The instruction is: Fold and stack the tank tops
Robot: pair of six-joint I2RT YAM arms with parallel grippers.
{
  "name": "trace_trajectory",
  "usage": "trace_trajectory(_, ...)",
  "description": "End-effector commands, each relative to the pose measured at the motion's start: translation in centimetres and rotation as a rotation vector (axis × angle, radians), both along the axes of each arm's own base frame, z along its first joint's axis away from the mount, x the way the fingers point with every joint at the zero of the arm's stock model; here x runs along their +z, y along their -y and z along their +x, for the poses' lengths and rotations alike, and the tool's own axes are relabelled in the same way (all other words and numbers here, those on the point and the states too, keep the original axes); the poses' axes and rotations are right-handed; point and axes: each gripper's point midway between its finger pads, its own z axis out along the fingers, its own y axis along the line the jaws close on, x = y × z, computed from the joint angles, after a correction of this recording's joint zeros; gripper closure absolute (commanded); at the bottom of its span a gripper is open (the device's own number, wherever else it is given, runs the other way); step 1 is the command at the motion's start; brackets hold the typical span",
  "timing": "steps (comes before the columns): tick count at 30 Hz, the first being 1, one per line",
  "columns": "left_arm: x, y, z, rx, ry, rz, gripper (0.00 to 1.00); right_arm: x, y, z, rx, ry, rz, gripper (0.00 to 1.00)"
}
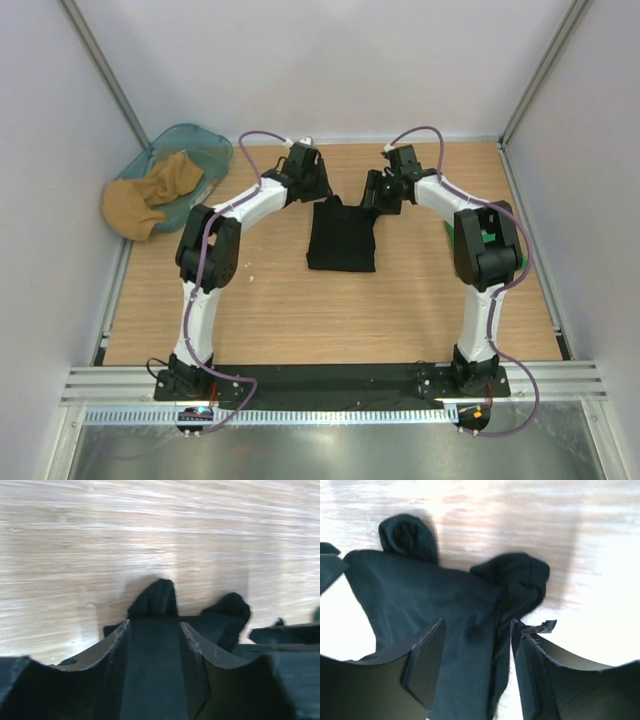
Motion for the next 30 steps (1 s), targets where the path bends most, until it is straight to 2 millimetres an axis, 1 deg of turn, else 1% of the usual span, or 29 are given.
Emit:
trace_trajectory(1,-1.2,-1.1,0.8,0.017,-0.009,0.077,0.57,0.0,1.1,1.0,-0.007,0.026,-0.144,0.4)
trace_trajectory(2,-1.3,-1.2,0.9,0.02,-0.008,0.084,0.57,-0.1,1.5,1.0,-0.028,0.043,-0.208,0.4)
trace_trajectory(3,-1.1,-1.3,0.9,0.021,-0.004,0.085,0.57,0.6,1.7,1.0,-0.032,0.068,-0.23,0.4)
trace_trajectory(4,-1.0,-1.3,0.8,0.018,0.0,0.089,0.57,0.5,1.8,0.8,-0.03,0.085,-0.245,0.39)
trace_trajectory(5,-1.0,-1.6,0.8,0.013,0.004,0.103,0.57,0.9,2.2,0.9,-0.05,0.105,-0.273,0.39)
trace_trajectory(6,-0.4,-1.7,0.8,0.012,0.017,0.106,0.57,1.4,2.1,0.9,-0.049,0.121,-0.272,0.39)
trace_trajectory(8,-0.2,-1.9,0.5,-0.006,0.028,0.126,0.57,1.6,2.0,1.0,-0.042,0.128,-0.275,0.4)
trace_trajectory(9,0.2,-1.9,0.5,-0.011,0.038,0.128,0.58,1.7,1.9,1.2,-0.038,0.132,-0.274,0.41)
trace_trajectory(11,0.3,-2.1,0.4,-0.02,0.04,0.137,0.6,1.5,1.5,1.4,-0.026,0.121,-0.277,0.46)
trace_trajectory(12,0.3,-2.2,0.4,-0.019,0.044,0.142,0.6,1.2,1.3,1.4,-0.017,0.112,-0.276,0.5)
trace_trajectory(13,0.3,-2.2,0.3,-0.021,0.043,0.142,0.61,1.1,1.0,1.6,-0.014,0.113,-0.276,0.51)
trace_trajectory(18,0.7,-2.2,0.4,-0.035,0.053,0.15,0.63,1.0,0.6,1.9,0.0,0.137,-0.318,0.51)
trace_trajectory(20,1.3,-2.3,0.4,-0.038,0.064,0.151,0.64,1.3,0.4,2.1,0.0,0.156,-0.341,0.5)
trace_trajectory(22,2.2,-2.1,0.3,-0.054,0.078,0.144,0.64,1.5,0.0,2.2,0.013,0.165,-0.345,0.5)
trace_trajectory(24,3.2,-1.5,0.1,-0.077,0.097,0.134,0.64,1.4,0.0,2.4,0.006,0.161,-0.344,0.51)
trace_trajectory(25,3.7,-1.1,0.0,-0.105,0.108,0.131,0.63,1.5,-0.1,2.4,0.001,0.161,-0.341,0.51)
trace_trajectory(26,4.1,-0.4,-0.2,-0.13,0.12,0.129,0.62,2.0,0.2,2.4,-0.014,0.17,-0.333,0.54)
trace_trajectory(27,5.0,0.0,0.0,-0.145,0.143,0.125,0.57,1.6,0.3,2.0,-0.029,0.168,-0.31,0.55)
trace_trajectory(28,5.2,0.3,0.0,-0.165,0.156,0.133,0.55,2.0,0.4,1.8,-0.037,0.182,-0.281,0.55)
trace_trajectory(29,5.0,0.8,0.1,-0.178,0.157,0.133,0.53,2.3,0.5,1.7,-0.039,0.186,-0.222,0.54)
trace_trajectory(30,5.3,1.1,0.4,-0.182,0.167,0.127,0.51,3.0,0.6,1.4,-0.057,0.214,-0.178,0.55)
